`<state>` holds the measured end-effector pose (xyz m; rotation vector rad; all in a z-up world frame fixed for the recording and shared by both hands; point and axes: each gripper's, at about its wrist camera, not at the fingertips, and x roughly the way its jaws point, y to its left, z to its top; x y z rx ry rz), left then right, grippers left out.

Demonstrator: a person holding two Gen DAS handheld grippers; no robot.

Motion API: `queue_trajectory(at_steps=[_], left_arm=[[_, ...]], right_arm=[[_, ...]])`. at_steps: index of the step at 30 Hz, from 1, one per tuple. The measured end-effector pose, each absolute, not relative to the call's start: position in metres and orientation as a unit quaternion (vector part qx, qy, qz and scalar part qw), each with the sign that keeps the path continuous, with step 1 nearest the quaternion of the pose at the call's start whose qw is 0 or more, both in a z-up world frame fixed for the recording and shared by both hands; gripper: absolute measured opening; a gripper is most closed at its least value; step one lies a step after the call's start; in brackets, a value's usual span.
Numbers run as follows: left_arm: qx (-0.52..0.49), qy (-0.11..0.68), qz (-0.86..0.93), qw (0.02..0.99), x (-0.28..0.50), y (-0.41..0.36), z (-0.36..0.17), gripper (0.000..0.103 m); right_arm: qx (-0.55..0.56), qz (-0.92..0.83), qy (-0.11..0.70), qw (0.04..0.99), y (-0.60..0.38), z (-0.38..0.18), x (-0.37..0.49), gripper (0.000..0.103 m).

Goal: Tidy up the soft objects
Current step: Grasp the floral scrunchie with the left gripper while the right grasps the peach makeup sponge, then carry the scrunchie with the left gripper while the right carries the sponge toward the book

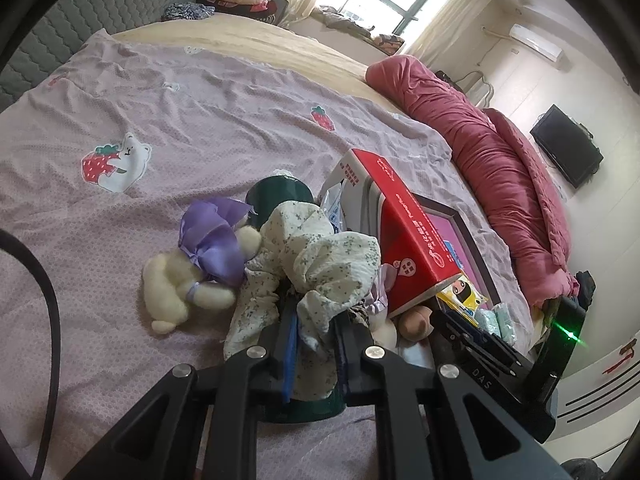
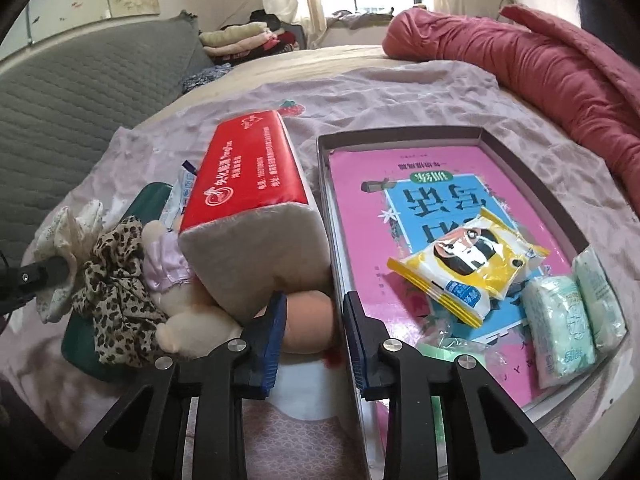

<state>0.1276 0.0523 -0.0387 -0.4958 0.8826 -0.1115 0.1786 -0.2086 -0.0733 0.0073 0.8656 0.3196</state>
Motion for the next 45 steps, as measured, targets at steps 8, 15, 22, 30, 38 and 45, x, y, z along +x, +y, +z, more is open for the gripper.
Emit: queue_trajectory(at_steps=[8,15,22,30,38,45], left_arm=[[-0.238,0.423,-0.059,0.872,0.127,0.051,-0.039,0.016],[-0.243,0.422,-0.064,0.871,0.127,0.053,-0.039,0.016],[-0.240,0.421,-0.066,0.872,0.128,0.050,-0.039,0.016],[-0.231,0.410,-0.068,0.880,0.124,0.046,-0.029,0.016],[-0.222,0.397,-0.074,0.887,0.113,0.039,-0.015,0.015],[-0.220,0.382,-0.065,0.895,0.103,0.038,0.000,0.014]], right_arm=[[-0.063,0.183,0.407,0.893,-0.178,-0.072,0.168,0.044],[-0.134,0.149,0.428,0.881,-0.158,-0.090,0.169,0.060],[-0.153,0.145,0.422,0.882,-0.153,-0.095,0.172,0.047],[-0.056,0.176,0.408,0.894,-0.184,-0.075,0.173,0.043],[-0.028,0.207,0.377,0.902,-0.187,-0.051,0.154,0.043],[-0.010,0.210,0.362,0.908,-0.196,-0.041,0.148,0.043]])
